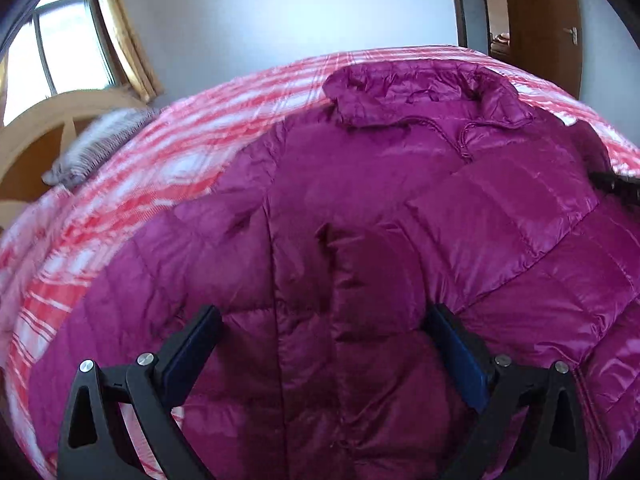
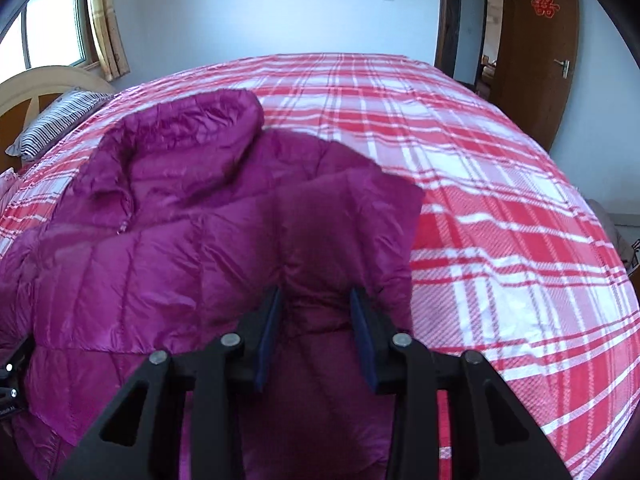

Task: Fold large clothes
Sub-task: 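Carry the sleeve across the coat body and lay it down with the right gripper, then release the sleeve and withdraw the right gripper from the coat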

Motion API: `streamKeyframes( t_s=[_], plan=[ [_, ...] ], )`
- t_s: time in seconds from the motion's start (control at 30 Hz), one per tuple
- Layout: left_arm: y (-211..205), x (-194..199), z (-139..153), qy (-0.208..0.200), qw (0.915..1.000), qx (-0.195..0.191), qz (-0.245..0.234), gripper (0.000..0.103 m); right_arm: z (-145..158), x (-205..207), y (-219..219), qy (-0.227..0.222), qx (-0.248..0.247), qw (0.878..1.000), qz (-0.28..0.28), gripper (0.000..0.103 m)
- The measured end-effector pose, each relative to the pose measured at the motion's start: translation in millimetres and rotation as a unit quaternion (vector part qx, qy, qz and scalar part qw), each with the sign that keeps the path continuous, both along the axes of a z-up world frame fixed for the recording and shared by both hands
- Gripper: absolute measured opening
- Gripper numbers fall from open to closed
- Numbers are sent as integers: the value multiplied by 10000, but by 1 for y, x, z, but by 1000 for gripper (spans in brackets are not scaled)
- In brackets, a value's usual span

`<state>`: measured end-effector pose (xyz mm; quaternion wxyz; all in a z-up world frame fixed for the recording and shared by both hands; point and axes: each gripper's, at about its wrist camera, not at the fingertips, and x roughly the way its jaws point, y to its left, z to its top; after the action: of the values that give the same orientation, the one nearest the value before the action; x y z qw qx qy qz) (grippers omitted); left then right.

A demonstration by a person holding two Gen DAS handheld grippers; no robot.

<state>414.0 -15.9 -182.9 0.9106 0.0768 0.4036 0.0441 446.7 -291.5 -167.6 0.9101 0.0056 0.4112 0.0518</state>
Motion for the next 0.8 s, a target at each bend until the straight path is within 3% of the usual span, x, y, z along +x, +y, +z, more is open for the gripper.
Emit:
streamKeyframes(
  t_s=[0.07, 0.67, 0.73, 0.8],
  plan=[
    [5, 0, -1, 61, 9998, -169, 17, 102, -4, 2, -2, 43, 9, 10000, -6, 38],
    [10, 2, -6, 126, 9990, -433, 21, 102, -5, 2, 8, 69, -408, 9991, 54, 38],
    [10, 3, -7, 136, 9988, -470, 21, 102, 8, 1, -1, 129, -140, 9998, 13, 39],
    [12, 2, -7, 135, 9985, -521, 25, 102, 30, -4, -15, -140, 268, 9994, -150, 41]
  ],
)
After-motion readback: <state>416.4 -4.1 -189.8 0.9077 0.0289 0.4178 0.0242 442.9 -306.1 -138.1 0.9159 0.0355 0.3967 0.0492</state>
